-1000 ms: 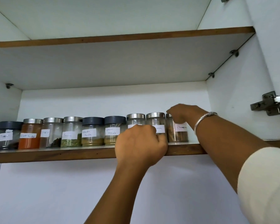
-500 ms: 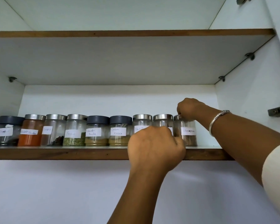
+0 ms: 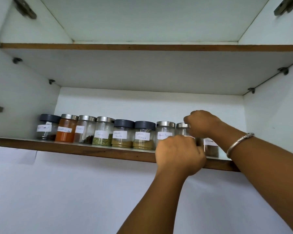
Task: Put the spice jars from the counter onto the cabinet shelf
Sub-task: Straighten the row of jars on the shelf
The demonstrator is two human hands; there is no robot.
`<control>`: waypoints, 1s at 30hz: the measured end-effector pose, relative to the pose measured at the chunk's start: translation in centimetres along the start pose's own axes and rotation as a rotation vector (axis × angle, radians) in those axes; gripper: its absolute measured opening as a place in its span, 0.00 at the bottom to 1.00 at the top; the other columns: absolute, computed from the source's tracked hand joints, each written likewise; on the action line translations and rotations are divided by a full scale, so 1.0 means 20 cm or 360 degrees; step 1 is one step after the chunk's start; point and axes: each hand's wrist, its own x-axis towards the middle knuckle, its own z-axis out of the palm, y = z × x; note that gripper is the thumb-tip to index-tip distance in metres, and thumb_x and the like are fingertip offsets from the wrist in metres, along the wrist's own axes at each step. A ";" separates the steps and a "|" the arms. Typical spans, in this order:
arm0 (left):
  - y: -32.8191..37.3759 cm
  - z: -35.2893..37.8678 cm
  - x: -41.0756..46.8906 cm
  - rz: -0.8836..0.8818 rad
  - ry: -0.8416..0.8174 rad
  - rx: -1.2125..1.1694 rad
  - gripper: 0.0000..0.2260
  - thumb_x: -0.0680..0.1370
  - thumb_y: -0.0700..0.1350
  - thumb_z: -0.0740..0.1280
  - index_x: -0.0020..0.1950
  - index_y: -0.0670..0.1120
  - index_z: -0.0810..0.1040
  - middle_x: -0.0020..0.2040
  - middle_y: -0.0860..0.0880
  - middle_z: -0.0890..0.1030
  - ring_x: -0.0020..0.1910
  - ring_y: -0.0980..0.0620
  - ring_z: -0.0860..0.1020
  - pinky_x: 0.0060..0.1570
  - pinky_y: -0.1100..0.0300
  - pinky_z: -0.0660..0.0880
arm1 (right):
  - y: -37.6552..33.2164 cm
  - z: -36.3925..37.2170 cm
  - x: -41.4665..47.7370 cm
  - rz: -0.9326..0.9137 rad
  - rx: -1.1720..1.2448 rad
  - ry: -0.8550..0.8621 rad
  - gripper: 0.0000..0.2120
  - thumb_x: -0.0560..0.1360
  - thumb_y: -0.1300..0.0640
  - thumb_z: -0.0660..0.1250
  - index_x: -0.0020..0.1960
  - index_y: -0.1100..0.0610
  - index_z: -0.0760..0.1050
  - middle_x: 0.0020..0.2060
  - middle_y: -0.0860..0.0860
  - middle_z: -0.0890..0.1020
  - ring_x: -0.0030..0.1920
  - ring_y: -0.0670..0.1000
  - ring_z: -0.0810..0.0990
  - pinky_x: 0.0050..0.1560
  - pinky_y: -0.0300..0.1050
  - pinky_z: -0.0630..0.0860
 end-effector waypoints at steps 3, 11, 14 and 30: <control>0.00 -0.04 -0.02 0.0033 -0.0117 -0.0015 0.14 0.78 0.50 0.54 0.36 0.46 0.70 0.34 0.47 0.73 0.33 0.49 0.68 0.27 0.61 0.54 | -0.14 -0.06 -0.04 -0.0056 0.0232 -0.0138 0.17 0.73 0.50 0.64 0.61 0.52 0.74 0.54 0.54 0.78 0.53 0.56 0.77 0.48 0.46 0.73; -0.47 -0.28 -0.07 0.0190 -0.0608 -0.0157 0.09 0.79 0.47 0.54 0.40 0.48 0.69 0.44 0.44 0.76 0.41 0.45 0.71 0.37 0.56 0.63 | -0.38 -0.25 -0.05 -0.0119 0.0424 -0.0177 0.22 0.71 0.46 0.67 0.63 0.50 0.72 0.58 0.52 0.77 0.56 0.54 0.75 0.52 0.47 0.73; -0.86 -0.38 -0.14 0.0055 -0.0494 -0.0003 0.11 0.78 0.49 0.53 0.37 0.49 0.67 0.38 0.48 0.74 0.39 0.47 0.72 0.35 0.57 0.63 | -0.58 -0.31 0.02 -0.0201 0.0445 -0.0226 0.22 0.71 0.46 0.67 0.62 0.51 0.72 0.57 0.52 0.77 0.55 0.55 0.74 0.53 0.48 0.74; -1.54 -0.45 -0.30 0.0034 0.0119 0.0327 0.18 0.75 0.55 0.44 0.36 0.50 0.69 0.32 0.52 0.70 0.35 0.51 0.68 0.30 0.59 0.57 | -1.27 -0.19 0.66 0.0196 0.0359 -0.0458 0.23 0.70 0.58 0.66 0.65 0.57 0.68 0.58 0.56 0.75 0.54 0.58 0.74 0.54 0.51 0.75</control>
